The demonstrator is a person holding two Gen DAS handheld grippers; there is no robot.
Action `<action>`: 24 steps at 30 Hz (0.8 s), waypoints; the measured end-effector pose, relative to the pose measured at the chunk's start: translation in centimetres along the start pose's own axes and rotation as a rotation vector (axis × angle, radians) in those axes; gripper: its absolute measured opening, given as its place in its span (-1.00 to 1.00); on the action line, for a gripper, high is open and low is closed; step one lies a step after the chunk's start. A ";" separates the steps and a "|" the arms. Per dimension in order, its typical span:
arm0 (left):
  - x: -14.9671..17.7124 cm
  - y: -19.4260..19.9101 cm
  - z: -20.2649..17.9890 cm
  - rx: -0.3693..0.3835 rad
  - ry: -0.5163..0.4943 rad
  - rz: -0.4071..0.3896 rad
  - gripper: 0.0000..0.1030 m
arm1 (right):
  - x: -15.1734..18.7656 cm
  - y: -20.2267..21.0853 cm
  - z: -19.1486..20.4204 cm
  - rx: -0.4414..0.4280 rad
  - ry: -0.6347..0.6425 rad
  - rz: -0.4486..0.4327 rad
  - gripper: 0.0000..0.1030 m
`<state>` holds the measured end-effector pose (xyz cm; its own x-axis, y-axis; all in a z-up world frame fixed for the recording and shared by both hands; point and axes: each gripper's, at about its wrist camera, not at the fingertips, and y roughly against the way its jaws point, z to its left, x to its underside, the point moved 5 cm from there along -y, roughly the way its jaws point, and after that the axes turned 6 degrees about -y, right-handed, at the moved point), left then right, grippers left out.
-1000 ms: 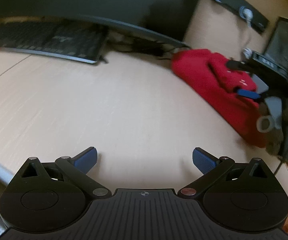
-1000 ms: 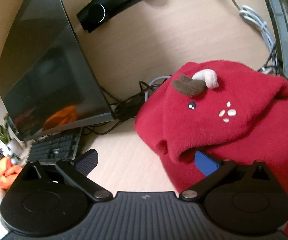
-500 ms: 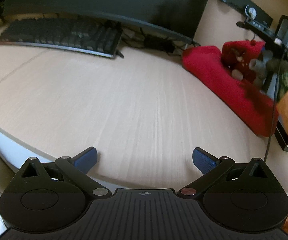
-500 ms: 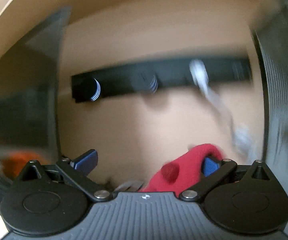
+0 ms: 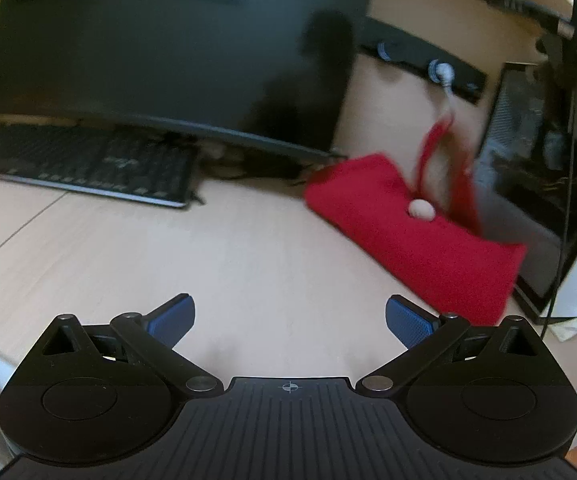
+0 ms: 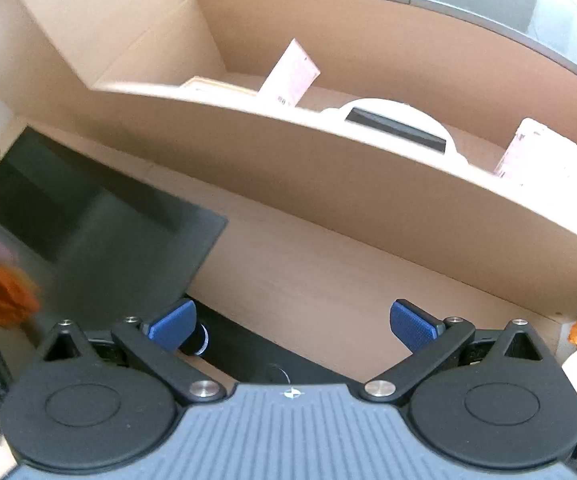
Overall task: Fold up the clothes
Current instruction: 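Reach the right tool to the red hoodie hood and grasp it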
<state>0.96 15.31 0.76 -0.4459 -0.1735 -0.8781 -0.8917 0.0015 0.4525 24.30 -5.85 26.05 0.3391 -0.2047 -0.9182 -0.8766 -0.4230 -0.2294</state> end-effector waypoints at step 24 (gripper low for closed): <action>2.8 0.0 5.5 -0.187 0.074 0.162 1.00 | 29.8 -16.9 7.8 0.378 0.513 0.536 1.00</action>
<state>-0.72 20.22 -2.58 -0.5688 -0.2570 -0.7813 -0.7764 -0.1456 0.6132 46.54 2.06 0.05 -0.1235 -0.7098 -0.6935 -0.9881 0.1528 0.0196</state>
